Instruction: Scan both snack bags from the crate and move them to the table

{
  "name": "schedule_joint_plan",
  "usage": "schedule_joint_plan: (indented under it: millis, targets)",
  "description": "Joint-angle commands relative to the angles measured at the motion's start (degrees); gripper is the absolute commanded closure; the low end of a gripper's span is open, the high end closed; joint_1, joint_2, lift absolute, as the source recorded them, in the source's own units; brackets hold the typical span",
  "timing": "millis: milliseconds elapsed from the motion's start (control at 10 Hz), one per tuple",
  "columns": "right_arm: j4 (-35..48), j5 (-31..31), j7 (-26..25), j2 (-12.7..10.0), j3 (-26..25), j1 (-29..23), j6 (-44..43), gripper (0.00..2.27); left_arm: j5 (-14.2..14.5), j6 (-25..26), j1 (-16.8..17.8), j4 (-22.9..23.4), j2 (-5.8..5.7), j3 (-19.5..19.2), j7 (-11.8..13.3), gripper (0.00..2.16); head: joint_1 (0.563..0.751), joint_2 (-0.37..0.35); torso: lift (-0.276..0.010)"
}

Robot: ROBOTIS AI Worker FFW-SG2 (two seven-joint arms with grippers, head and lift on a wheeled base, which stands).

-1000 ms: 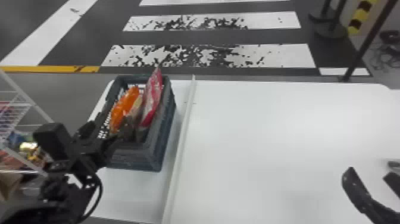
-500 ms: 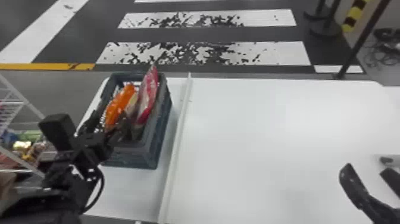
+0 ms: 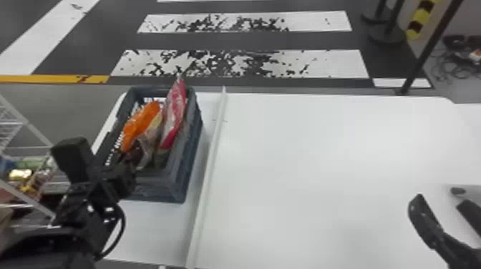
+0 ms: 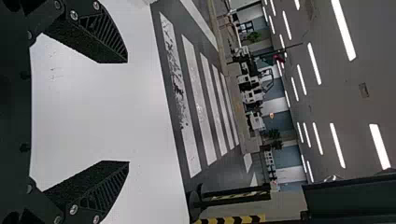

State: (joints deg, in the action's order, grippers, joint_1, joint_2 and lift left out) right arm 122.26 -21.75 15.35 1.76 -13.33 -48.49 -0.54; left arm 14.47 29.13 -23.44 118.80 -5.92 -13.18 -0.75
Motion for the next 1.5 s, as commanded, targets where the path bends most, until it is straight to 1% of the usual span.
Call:
schedule_joint_plan:
  millis: [0,200,400,500,600,700,800,900,1000,1100,1200,1300,1400]
  targets:
    - [0.0,0.0,0.0,0.0,0.0,0.0,-0.2,0.16,0.0,0.0,-0.5,0.9,0.04,0.1,0.0,1.92,0.695,0.078,-0.087]
    - [0.0,-0.1,0.0,-0.1,0.1,0.0,-0.2,0.16,0.0,-0.5,-1.8,3.2,0.04,-0.1,-0.8,1.92,0.695,0.075,-0.087]
    - [0.0,-0.1,0.0,-0.1,0.4,0.0,-0.2,0.16,-0.4,-3.3,-3.7,6.1,0.04,-1.0,-1.7,1.92,0.695,0.081,-0.087]
    - [0.1,-0.1,0.0,-0.1,0.5,0.0,-0.2,0.16,-0.7,-6.5,-5.5,8.1,-0.05,-1.2,-2.2,1.92,0.695,0.091,-0.087]
    - [0.3,-0.1,-0.1,-0.1,0.7,-0.1,-0.2,0.16,-1.7,-10.4,-7.4,10.5,-0.05,-1.2,-2.5,1.92,0.695,0.100,-0.087]
    - [0.4,-0.2,-0.4,-0.1,0.8,-0.1,-0.2,0.16,-2.8,-12.8,-9.2,13.4,-0.14,-0.8,-2.5,1.92,0.695,0.105,-0.087]
    - [0.4,-0.2,-1.3,-0.1,0.8,-0.1,-1.1,0.16,-5.7,-17.4,-11.4,16.5,-0.32,0.9,-2.4,1.92,0.695,0.104,-0.087]
    - [0.5,-0.2,-1.6,-0.1,0.2,0.0,-1.6,0.16,-11.0,-23.2,-13.6,19.0,-0.58,4.3,-2.1,1.92,0.695,0.085,-0.087]
    - [0.9,-0.2,-2.6,-0.1,-0.2,-0.1,-1.4,0.16,-16.8,-25.5,-14.8,20.9,-0.67,8.7,-1.8,1.92,0.695,0.045,-0.087]
    - [1.1,-0.2,-2.9,-0.1,-0.4,-0.1,-1.3,0.16,-23.0,-29.2,-15.2,20.9,-0.84,14.1,-1.6,1.91,0.695,-0.022,-0.087]
    - [1.1,-0.6,-3.0,-0.1,-0.4,-0.4,-1.4,0.16,-30.9,-30.2,-14.8,19.7,-1.19,19.9,-1.5,1.91,0.695,-0.098,-0.087]
    - [1.2,-0.6,-3.8,-0.2,-0.4,-0.6,-1.4,0.16,-34.8,-30.8,-13.7,17.0,-1.63,24.6,-0.9,1.91,0.695,-0.142,-0.087]
    - [1.3,-0.6,-4.7,-0.2,-0.6,-0.6,-1.4,0.16,-37.0,-30.8,-12.2,13.2,-2.86,29.5,-0.5,1.91,0.695,-0.224,-0.087]
